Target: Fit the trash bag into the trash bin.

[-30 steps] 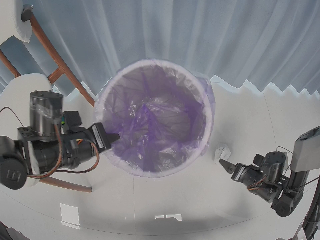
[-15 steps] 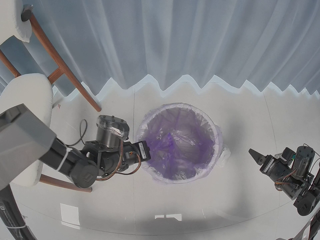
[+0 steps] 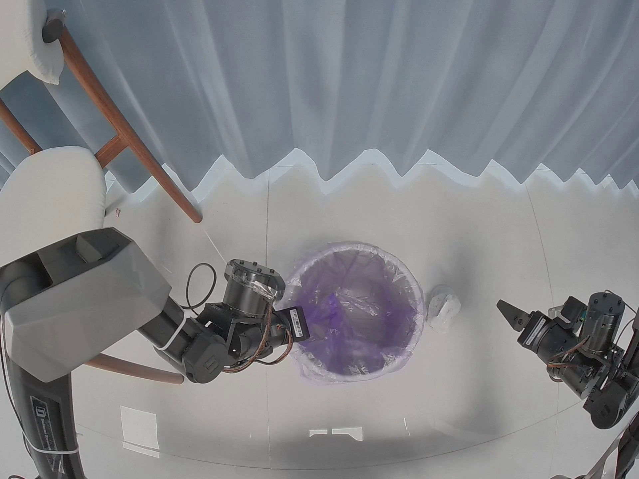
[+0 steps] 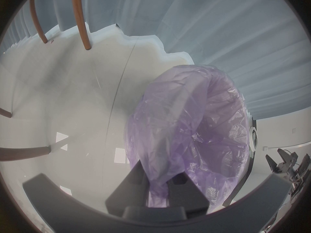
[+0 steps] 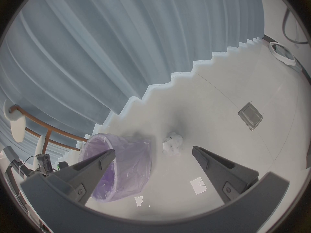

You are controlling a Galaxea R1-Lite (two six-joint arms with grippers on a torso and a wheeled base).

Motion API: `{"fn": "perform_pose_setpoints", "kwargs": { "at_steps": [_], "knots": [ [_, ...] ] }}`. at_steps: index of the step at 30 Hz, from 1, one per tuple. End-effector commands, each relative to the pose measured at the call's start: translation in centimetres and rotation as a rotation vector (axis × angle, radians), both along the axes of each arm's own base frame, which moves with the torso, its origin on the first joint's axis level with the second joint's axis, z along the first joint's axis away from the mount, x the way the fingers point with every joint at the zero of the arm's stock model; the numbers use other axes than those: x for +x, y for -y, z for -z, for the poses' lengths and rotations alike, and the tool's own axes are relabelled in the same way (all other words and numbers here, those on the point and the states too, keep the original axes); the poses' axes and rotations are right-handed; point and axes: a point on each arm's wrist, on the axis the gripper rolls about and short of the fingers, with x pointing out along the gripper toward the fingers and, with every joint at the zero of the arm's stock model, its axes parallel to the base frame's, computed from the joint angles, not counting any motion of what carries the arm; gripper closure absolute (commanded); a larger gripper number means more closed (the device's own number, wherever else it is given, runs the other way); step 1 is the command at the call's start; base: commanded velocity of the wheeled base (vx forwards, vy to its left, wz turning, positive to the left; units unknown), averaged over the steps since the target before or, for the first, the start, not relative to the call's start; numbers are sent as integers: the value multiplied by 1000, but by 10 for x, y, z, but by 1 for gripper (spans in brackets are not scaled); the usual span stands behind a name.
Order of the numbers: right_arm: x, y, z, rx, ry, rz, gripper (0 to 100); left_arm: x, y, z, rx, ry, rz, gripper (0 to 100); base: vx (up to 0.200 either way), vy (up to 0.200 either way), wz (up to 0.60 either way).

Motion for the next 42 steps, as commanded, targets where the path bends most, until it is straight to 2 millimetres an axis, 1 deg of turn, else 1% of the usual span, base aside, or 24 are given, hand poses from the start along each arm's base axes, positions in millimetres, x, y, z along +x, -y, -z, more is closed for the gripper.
{"fn": "perform_pose_setpoints", "kwargs": {
  "at_steps": [1, 2, 3, 8, 10, 11, 12, 16, 18, 19, 20, 21, 22, 23, 25, 27, 29, 31, 32, 35, 36, 37, 39, 42],
  "knots": [
    [18, -2, 15, -11, -25, 8, 0, 1, 2, 11, 26, -31, -1, 100, 0, 0, 0],
    [19, -2, 15, -11, -24, 8, 0, 1, 2, 12, 27, -33, -1, 100, 0, 0, 0],
    [19, -2, 16, -12, -27, 8, 0, 0, 1, 12, 34, -40, -7, 0, 0, 0, 0],
    [19, -2, 19, -6, -43, 11, 0, 0, 1, 2, 32, -6, -37, 0, 0, 0, 0],
    [20, -2, 21, -8, -50, 12, 0, -1, -1, -6, 22, 9, -38, 0, 0, 0, 0],
    [21, -2, 24, -11, -59, 15, 0, -5, -3, -19, 7, 32, -39, 0, 0, 0, 0],
    [21, -2, 24, -13, -62, 15, 0, -5, -4, -22, 3, 39, -39, 0, 0, 0, 0],
    [27, 0, 41, -52, -123, 16, 0, -33, -21, -72, -50, 126, -34, 0, 0, 0, 0],
    [38, 3, 50, -70, -132, 27, 0, -51, -36, -92, -71, 163, -37, 0, 0, 0, 0],
    [40, 3, 51, -71, -132, 29, 0, -53, -38, -94, -73, 169, -38, 0, 0, 0, 0],
    [52, 5, 56, -69, -122, 44, 0, -66, -51, -104, -79, 188, -50, 0, 0, 0, 0],
    [58, 6, 56, -67, -108, 52, 0, -71, -60, -108, -78, 200, -68, 0, 0, 0, 0],
    [58, 7, 56, -67, -107, 53, 0, -72, -61, -109, -79, 205, -70, 0, 0, 0, 0],
    [66, 8, 53, -68, -76, 59, 0, -77, -76, -118, -88, 241, -106, 0, 0, 0, 0],
    [72, 8, 42, -78, -18, 41, 0, -91, -102, -130, -125, 329, -168, 0, 0, 0, 0],
    [70, 8, 29, -72, 17, 18, 0, -112, -124, -137, -146, 403, -207, 0, 0, 0, 0],
    [66, 9, 11, -60, 54, -3, 0, -131, -142, -138, -136, 452, -241, 0, 0, 0, 0],
    [63, 12, -3, -55, 73, -7, 0, -141, -152, -137, -123, 471, -265, 0, 0, 0, 0],
    [60, 14, -20, -52, 88, -11, 0, -147, -159, -137, -126, 486, -293, 0, 0, 0, 0],
    [54, 19, -58, -49, 63, -7, 0, -156, -169, -135, -122, 492, -334, 0, 0, 0, 0],
    [53, 20, -63, -49, 60, -6, 0, -156, -170, -135, -121, 491, -337, 0, 0, 0, 0],
    [51, 23, -85, -44, 33, -1, 0, -158, -172, -130, -115, 476, -348, 0, 0, 0, 0],
    [47, 23, -110, -43, -16, -4, 0, -161, -177, -125, -128, 452, -383, 0, 0, 0, 0],
    [43, 24, -125, -52, -109, 10, 0, -170, -180, -119, -195, 422, -407, 0, 0, 0, 0]
  ]
}}
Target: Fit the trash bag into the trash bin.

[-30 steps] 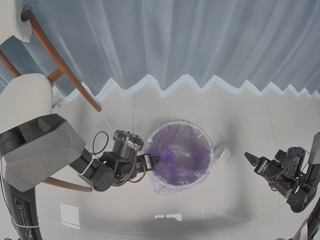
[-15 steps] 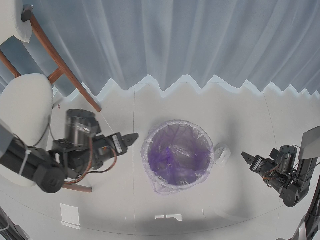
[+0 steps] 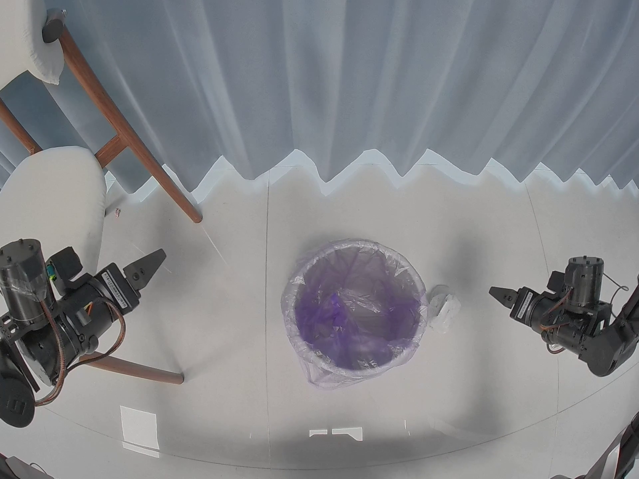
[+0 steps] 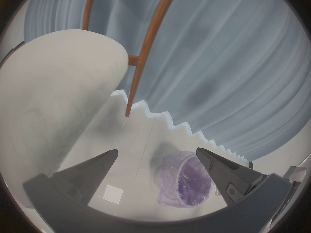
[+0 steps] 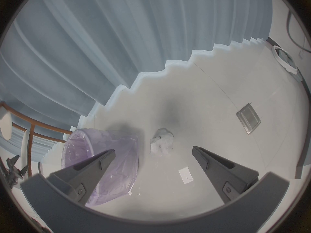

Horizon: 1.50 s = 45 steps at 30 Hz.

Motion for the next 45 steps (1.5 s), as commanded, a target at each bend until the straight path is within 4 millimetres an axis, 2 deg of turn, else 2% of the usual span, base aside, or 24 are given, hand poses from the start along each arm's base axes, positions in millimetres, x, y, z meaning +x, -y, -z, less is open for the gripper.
{"fn": "perform_pose_setpoints", "kwargs": {
  "at_steps": [1, 2, 4, 7, 9, 12, 13, 14, 16, 19, 20, 21, 23, 25, 27, 30, 31, 32, 35, 38, 39, 41, 44, 45],
  "knots": [
    [-19, 11, -123, 17, 48, 23, 0, -35, -28, 7, -105, 24, -106, 0, 0, 0, 0],
    [-15, 11, -134, 9, 62, 74, 0, -43, -29, 5, -148, 41, -92, 0, 0, 0, 0],
    [-11, 13, -140, 38, 82, 152, 0, -52, -31, 3, -188, 65, -79, 0, 0, 0, 0],
    [-5, 14, -146, 158, 97, 288, 0, -69, -33, 6, -248, 102, -44, 0, 0, 0, 0],
    [-8, 14, -148, 225, 88, 329, 0, -78, -34, 12, -248, 112, -21, 0, 0, 0, 0],
    [-25, 15, -143, 218, -41, 354, 0, -85, -35, 16, -244, 118, 1, 0, 0, 0, 0],
    [-25, 15, -143, 218, -41, 354, 0, -85, -35, 16, -244, 118, 1, 0, 0, 0, 0],
    [-31, 11, -136, 193, -132, 328, 0, -85, -37, 17, -226, 118, -6, 0, 0, 0, 0],
    [-28, 5, -129, 147, -169, 273, 0, -84, -37, 17, -205, 121, -5, 0, 0, 0, 0],
    [-7, 2, -103, 9, -263, 196, 0, -84, -37, 15, -197, 129, 10, 0, 0, 0, 0],
    [-5, 2, -100, -3, -273, 190, 0, -84, -37, 15, -197, 130, 11, 0, 0, 0, 0],
    [7, 2, -83, -56, -331, 165, 0, -82, -37, 13, -197, 137, 7, 0, 0, 0, 0],
    [25, 1, -66, -79, -377, 150, 0, -76, -40, 4, -199, 166, -26, 0, 0, 0, 0],
    [34, -2, -59, -71, -389, 130, 0, -73, -42, -3, -199, 188, -50, 0, 0, 0, 0],
    [54, -10, -37, -54, -417, 83, 0, -68, -47, -16, -199, 230, -80, 0, 0, 0, 0],
    [78, -16, -8, -58, -403, 66, 0, -68, -46, -14, -190, 192, -77, 0, 0, 0, 0],
    [79, -16, -6, -58, -400, 65, 0, -68, -46, -14, -190, 192, -77, 0, 0, 0, 0],
    [94, -17, 12, -77, -363, 50, 0, -69, -46, -11, -167, 160, -75, 0, 0, 0, 0],
    [112, -17, 41, -108, -326, 30, 0, -68, -47, -9, -147, 142, -80, 0, 0, 0, 0],
    [127, -23, 61, -111, -321, 21, 0, -63, -48, -18, -147, 169, -92, 0, 0, 0, 0],
    [127, -23, 61, -111, -321, 21, 0, -63, -48, -18, -147, 169, -92, 0, 0, 0, 0],
    [146, -31, 73, -107, -302, 12, 0, -60, -48, -21, -147, 158, -89, 0, 0, 0, 0],
    [158, -35, 78, -106, -282, 10, 0, -55, -47, -20, -136, 127, -87, 0, 0, 0, 0],
    [172, -37, 84, -102, -262, 14, 0, -52, -47, -22, -131, 129, -87, 0, 0, 0, 0]
  ]
}}
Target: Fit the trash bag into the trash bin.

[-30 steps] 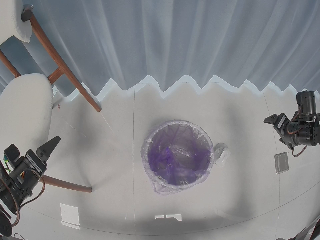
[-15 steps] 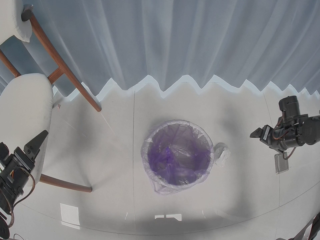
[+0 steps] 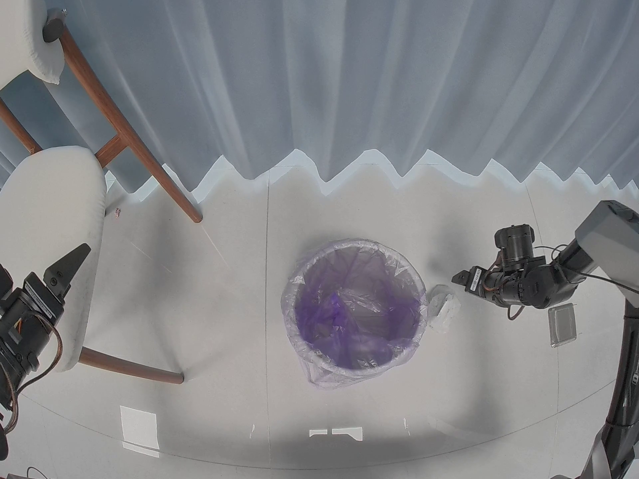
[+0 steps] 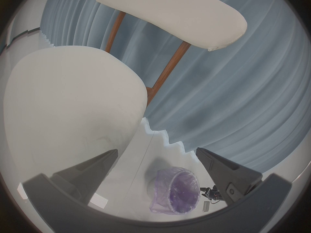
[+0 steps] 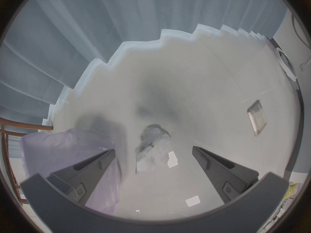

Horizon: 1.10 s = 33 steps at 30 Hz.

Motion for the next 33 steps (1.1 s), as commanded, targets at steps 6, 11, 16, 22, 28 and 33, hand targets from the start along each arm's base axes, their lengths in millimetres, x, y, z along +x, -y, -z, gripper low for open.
{"fn": "perform_pose_setpoints", "kwargs": {
  "at_steps": [6, 11, 16, 22, 28, 33],
  "knots": [
    [63, -17, 75, -17, 2, -11, 0, 29, 0, -11, 46, -44, -5, 0, 0, 0, 0],
    [70, -23, 92, -26, -4, -15, 0, 40, 0, -7, 64, -73, -4, 0, 0, 0, 0],
    [76, -25, 94, -17, 7, -15, 0, 43, 0, -10, 68, -66, -3, 0, 0, 0, 0],
    [78, -26, 96, -2, -20, -3, 100, 45, -1, -8, 82, -77, -7, 0, 0, 0, 0],
    [75, -24, 95, 21, -38, 25, 100, 44, -1, -7, 85, -78, -11, 0, 0, 0, 0],
    [64, -3, 43, 138, 14, 161, 100, 39, -4, 0, 140, -95, -18, 0, 0, 0, 0]
  ]
}}
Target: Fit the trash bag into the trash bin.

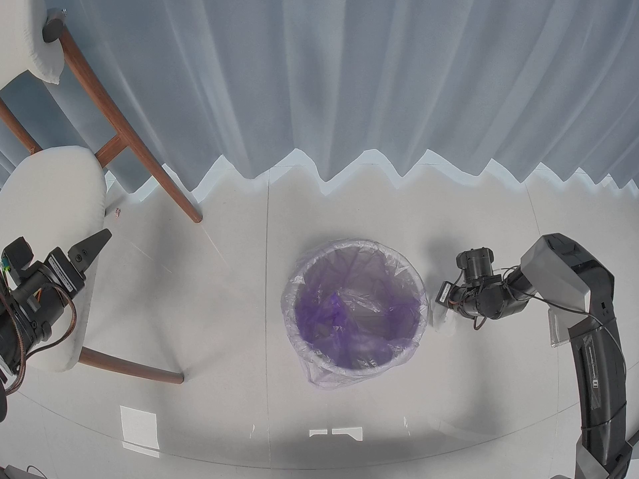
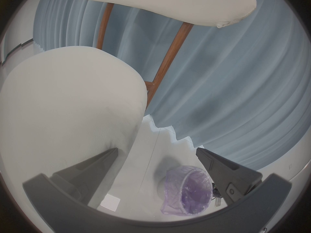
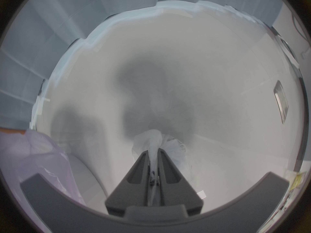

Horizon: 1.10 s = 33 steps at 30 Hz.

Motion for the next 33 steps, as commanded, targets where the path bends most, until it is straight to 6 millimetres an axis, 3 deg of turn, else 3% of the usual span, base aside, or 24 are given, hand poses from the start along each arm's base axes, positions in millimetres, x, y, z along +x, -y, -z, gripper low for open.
{"fn": "perform_pose_setpoints", "kwargs": {
  "at_steps": [1, 4, 8, 12, 16, 19, 21, 22, 24, 28, 33],
  "knots": [
    [-17, 27, -68, 134, 71, 163, 100, -4, -2, 6, 48, -16, -7, 0, 0, 0, 0],
    [-50, 47, -112, 230, 93, 270, 100, -6, -2, 2, 61, 5, -6, 0, 0, 0, 0],
    [-128, 67, -185, 306, 169, 266, 100, -13, -2, -2, 104, 43, -2, 0, 0, 0, 0],
    [-210, 63, -256, 294, 289, 172, 100, -27, -2, 4, 178, 52, 5, 0, 0, 0, 0],
    [-270, 47, -295, 218, 370, 2, 100, -52, -1, 11, 217, 86, 19, 0, 0, 0, 0],
    [-300, 25, -303, 185, 420, -181, 100, -73, 0, 17, 222, 117, 39, 0, 0, 0, 0],
    [-303, 23, -303, 181, 424, -201, 100, -75, 0, 18, 221, 120, 43, 0, 0, 0, 0],
    [-318, 5, -297, 119, 430, -380, 100, -94, 0, 25, 221, 162, 81, 0, 0, 0, 0],
    [-323, -7, -290, 40, 442, -500, 100, -105, 0, 32, 249, 173, 93, 0, 0, 0, 0],
    [-328, -30, -274, -82, 460, -711, 100, -123, 0, 49, 370, 157, 97, 0, 0, 0, 0],
    [-306, -64, -257, -123, 436, -809, 100, -148, -1, 63, 433, 170, 98, 0, 0, 0, 0]
  ]
}}
